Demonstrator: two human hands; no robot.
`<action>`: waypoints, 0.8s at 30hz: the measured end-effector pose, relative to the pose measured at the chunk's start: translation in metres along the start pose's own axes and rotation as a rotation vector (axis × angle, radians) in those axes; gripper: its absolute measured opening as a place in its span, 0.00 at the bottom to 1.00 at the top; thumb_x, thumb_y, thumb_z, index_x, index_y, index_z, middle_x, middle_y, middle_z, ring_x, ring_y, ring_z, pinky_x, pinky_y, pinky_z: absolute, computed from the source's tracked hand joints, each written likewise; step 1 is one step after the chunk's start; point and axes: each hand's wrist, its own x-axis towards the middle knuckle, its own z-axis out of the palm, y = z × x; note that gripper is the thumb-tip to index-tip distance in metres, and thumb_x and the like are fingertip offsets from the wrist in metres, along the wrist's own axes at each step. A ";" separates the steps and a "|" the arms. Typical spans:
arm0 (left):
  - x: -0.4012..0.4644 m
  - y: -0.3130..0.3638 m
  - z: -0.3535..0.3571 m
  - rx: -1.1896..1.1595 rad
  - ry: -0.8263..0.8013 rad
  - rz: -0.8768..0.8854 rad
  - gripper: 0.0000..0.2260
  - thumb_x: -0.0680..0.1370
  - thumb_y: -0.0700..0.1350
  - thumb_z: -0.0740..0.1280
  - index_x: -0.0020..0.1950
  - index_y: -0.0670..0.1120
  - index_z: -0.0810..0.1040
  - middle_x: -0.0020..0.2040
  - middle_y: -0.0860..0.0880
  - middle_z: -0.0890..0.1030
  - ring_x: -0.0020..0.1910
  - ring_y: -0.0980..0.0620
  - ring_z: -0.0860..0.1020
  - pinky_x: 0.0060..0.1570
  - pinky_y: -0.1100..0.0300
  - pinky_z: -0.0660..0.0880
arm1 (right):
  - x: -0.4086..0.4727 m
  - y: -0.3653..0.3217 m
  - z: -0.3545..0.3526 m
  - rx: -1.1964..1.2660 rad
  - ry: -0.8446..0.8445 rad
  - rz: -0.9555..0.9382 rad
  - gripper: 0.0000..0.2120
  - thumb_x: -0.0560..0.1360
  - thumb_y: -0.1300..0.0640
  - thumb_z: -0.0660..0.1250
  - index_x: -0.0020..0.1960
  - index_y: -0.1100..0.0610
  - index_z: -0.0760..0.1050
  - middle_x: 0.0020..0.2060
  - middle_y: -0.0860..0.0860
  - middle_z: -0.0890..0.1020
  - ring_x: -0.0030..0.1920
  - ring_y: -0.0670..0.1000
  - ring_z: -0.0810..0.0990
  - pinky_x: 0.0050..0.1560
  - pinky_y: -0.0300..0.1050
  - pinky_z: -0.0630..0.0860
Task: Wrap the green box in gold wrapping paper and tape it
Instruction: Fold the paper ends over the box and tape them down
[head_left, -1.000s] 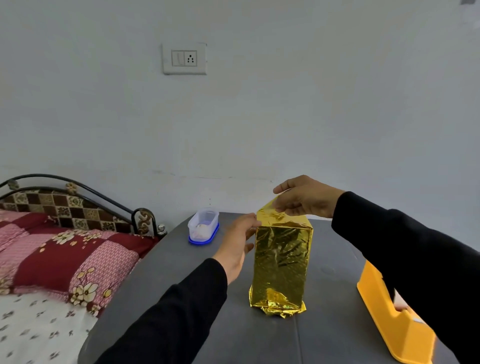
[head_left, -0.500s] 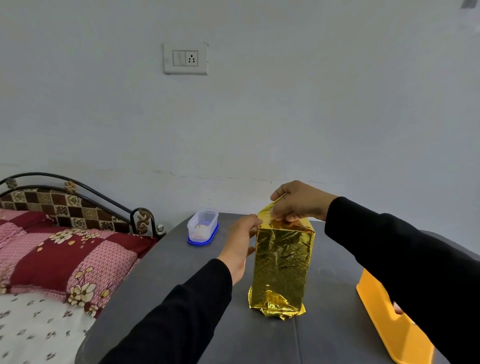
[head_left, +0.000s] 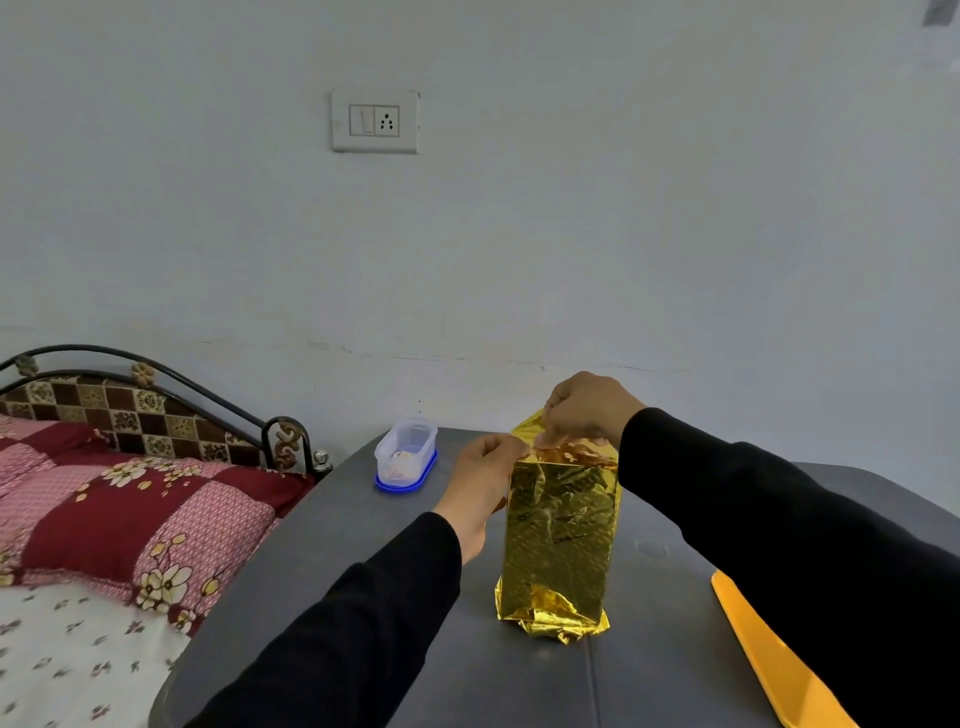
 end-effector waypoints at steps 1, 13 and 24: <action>-0.001 0.000 0.000 -0.002 -0.006 0.004 0.05 0.81 0.50 0.67 0.54 0.51 0.79 0.59 0.42 0.81 0.60 0.44 0.78 0.60 0.48 0.76 | -0.002 0.000 0.003 0.002 0.031 -0.016 0.14 0.74 0.55 0.76 0.58 0.57 0.83 0.54 0.53 0.84 0.52 0.52 0.80 0.48 0.43 0.76; -0.018 0.010 0.002 0.008 -0.064 0.007 0.13 0.82 0.50 0.63 0.63 0.46 0.77 0.56 0.47 0.81 0.54 0.52 0.77 0.56 0.50 0.73 | -0.045 0.002 0.027 -0.214 0.104 -0.139 0.17 0.82 0.48 0.56 0.45 0.55 0.78 0.48 0.50 0.77 0.49 0.52 0.76 0.42 0.45 0.71; -0.039 0.018 -0.003 0.129 -0.052 0.035 0.13 0.86 0.51 0.56 0.53 0.50 0.78 0.47 0.51 0.83 0.43 0.52 0.81 0.41 0.59 0.71 | -0.076 0.023 0.030 -0.204 0.055 -0.161 0.23 0.74 0.32 0.61 0.56 0.48 0.80 0.76 0.46 0.69 0.74 0.54 0.67 0.67 0.58 0.69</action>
